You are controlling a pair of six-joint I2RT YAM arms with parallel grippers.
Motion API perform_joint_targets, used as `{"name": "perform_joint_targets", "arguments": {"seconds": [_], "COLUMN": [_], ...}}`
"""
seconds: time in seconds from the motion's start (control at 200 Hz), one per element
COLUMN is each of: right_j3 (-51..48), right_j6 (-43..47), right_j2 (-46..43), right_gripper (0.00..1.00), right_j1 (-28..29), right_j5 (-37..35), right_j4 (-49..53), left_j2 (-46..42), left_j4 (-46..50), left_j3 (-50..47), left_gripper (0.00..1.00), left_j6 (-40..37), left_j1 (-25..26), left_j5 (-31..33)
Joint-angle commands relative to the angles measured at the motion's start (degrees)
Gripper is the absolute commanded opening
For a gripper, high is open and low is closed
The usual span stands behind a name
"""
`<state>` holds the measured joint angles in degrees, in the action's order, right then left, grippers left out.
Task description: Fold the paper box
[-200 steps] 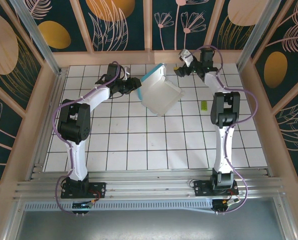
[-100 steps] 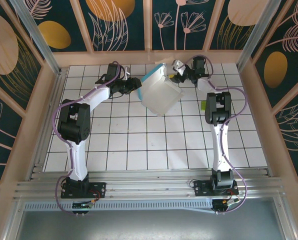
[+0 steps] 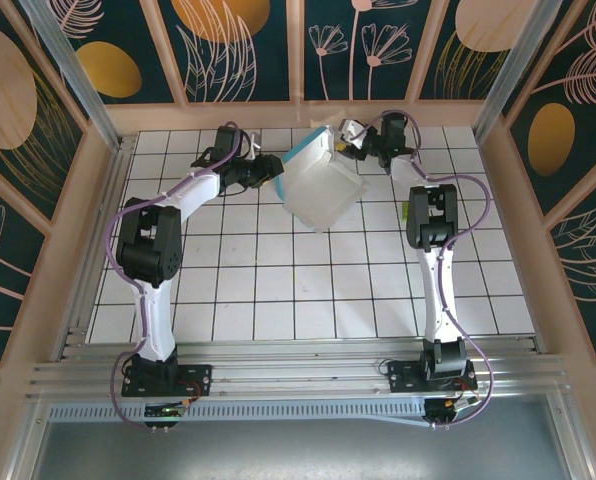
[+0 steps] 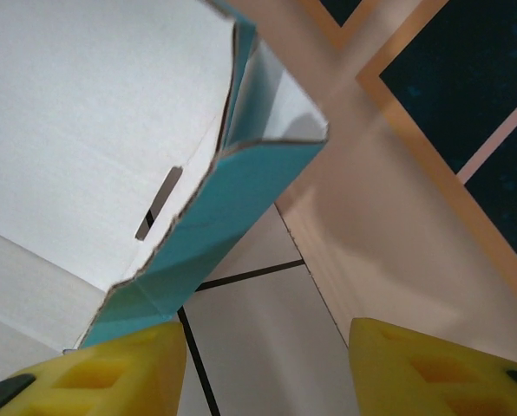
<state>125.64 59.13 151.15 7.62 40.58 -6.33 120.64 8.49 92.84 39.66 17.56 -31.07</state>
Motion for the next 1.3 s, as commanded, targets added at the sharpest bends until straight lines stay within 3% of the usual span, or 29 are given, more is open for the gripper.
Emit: {"name": "perform_joint_targets", "arguments": {"seconds": [0.0,0.35,0.716,0.901,1.041,1.186,1.296], "right_j3": [1.9,1.6,2.0,1.5,-7.1,-22.6,-30.3], "right_j6": [0.8,-3.3,-8.0,-9.2,-9.6,-18.5,-21.5], "right_j2": [1.7,1.9,3.4,3.7,-0.1,-7.5,-12.5], "right_gripper": [0.53,0.40,0.35,0.35,0.38,0.40,0.40], "right_j1": [0.9,1.7,3.3,4.3,6.2,5.7,4.9], "right_j5": [1.5,9.5,12.5,10.5,1.8,-0.2,1.2], "right_j4": [-2.7,-3.7,-7.0,-8.8,-18.0,-37.3,-42.1], "left_j2": [1.6,2.3,2.4,2.5,2.1,-1.7,-5.5], "left_j4": [1.4,1.2,1.0,0.8,0.2,0.1,3.0], "left_j3": [2.3,2.6,2.5,2.8,2.9,1.6,1.9], "left_gripper": [0.39,0.39,0.39,0.39,0.40,0.57,0.64], "left_j6": [-0.6,-0.4,-0.5,-0.2,-0.3,-2.4,-6.1], "left_j1": [-0.1,0.0,0.0,0.0,-0.1,-0.1,-0.1], "left_j5": [-1.1,-1.1,-1.4,-1.3,-1.6,0.9,4.8]}}
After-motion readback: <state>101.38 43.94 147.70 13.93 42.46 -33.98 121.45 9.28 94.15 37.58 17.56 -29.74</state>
